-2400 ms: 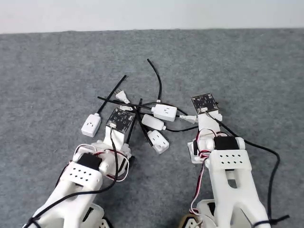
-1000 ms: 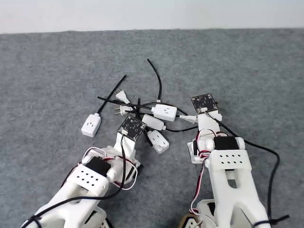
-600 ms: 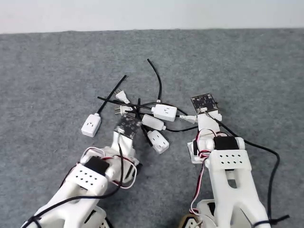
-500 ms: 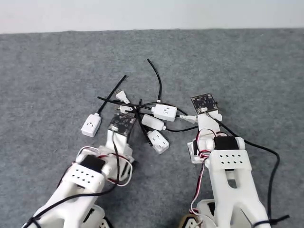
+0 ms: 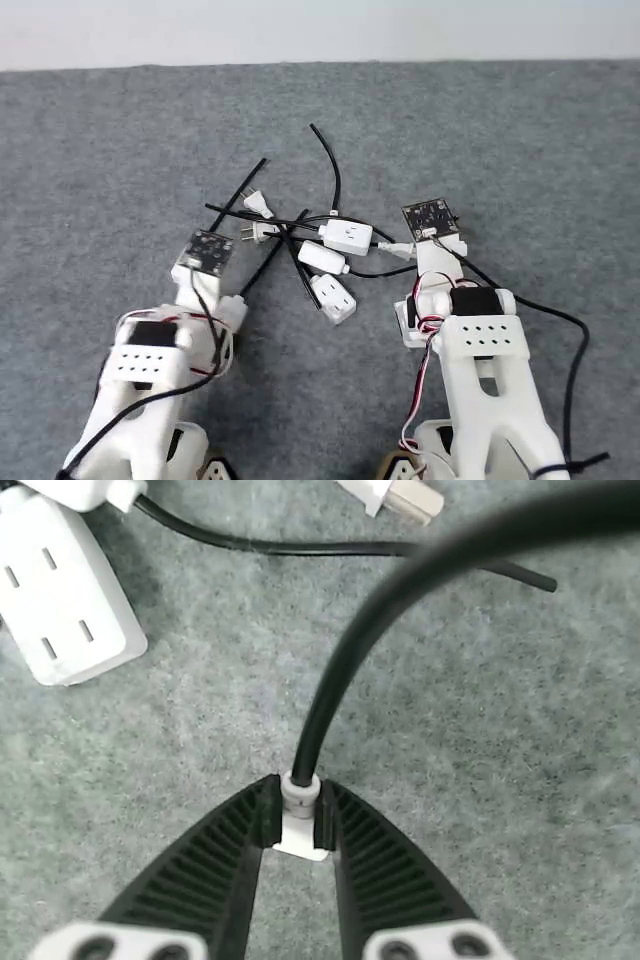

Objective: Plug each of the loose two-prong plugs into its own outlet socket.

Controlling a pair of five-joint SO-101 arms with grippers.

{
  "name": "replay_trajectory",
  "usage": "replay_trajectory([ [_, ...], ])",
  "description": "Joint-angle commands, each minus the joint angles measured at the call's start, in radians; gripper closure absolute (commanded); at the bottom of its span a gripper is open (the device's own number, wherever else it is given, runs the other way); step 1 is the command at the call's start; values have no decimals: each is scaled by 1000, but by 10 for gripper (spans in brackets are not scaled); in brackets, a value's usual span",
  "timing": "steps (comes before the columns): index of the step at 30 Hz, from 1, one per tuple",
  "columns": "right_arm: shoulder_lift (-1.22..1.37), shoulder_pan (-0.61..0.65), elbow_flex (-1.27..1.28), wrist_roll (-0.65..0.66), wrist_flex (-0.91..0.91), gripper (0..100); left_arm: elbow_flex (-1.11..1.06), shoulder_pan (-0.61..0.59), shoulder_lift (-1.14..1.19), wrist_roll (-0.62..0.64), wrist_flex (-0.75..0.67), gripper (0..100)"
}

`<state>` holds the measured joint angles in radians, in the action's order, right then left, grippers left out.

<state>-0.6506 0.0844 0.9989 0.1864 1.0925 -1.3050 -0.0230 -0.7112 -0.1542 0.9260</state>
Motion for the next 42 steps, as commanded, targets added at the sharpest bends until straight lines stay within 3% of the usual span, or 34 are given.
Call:
replay_trajectory([
  [1, -33, 7, -14, 12, 10, 990, 12, -69, -9, -54, 3, 791],
  [9, -33, 7, -14, 12, 8, 990, 104, -97, -9, -69, 11, 793],
  [21, -33, 7, -14, 12, 10, 990, 113, -14, 2, -77, 6, 788],
  [30, -33, 7, -14, 12, 10, 990, 104, -9, 8, -104, 9, 730],
  [42, -33, 1, -14, 12, 10, 990, 325, -5, 448, -153, 3, 749],
])
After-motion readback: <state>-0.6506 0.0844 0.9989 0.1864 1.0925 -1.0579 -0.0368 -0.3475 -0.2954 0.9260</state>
